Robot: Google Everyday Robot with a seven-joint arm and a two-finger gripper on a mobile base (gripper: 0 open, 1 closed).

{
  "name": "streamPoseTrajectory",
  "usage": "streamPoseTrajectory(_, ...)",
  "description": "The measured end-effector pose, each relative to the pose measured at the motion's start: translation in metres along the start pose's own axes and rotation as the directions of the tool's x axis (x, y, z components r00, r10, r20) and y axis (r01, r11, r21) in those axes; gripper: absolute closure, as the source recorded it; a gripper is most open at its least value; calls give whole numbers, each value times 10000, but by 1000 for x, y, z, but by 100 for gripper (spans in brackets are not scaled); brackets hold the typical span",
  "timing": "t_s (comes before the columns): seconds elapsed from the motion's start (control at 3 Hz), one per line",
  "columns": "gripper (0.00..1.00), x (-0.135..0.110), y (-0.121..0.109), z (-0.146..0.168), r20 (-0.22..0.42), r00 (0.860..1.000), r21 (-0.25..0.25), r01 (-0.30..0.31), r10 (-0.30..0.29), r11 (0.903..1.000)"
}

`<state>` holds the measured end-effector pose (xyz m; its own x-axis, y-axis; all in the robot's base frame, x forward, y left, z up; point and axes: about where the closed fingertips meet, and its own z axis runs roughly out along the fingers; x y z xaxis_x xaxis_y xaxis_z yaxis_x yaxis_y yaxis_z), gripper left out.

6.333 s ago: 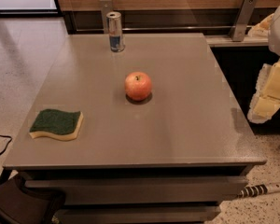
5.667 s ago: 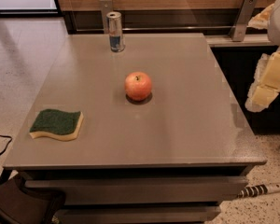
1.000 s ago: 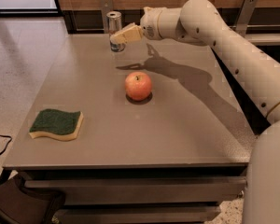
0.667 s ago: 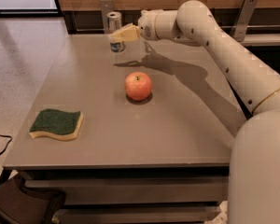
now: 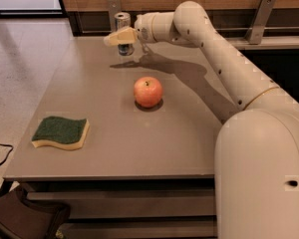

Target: Knock redbull can over

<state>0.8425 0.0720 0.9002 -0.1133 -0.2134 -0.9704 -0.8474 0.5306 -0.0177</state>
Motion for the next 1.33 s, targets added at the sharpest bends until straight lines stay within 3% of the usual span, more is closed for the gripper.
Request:
streamPoseTrajectory(1.0, 80, 2, 6, 30, 54, 10000, -332, 44, -42, 9994)
streamPoseTrajectory(1.33, 100, 3, 9, 34, 42, 10000, -392, 41, -39, 9992)
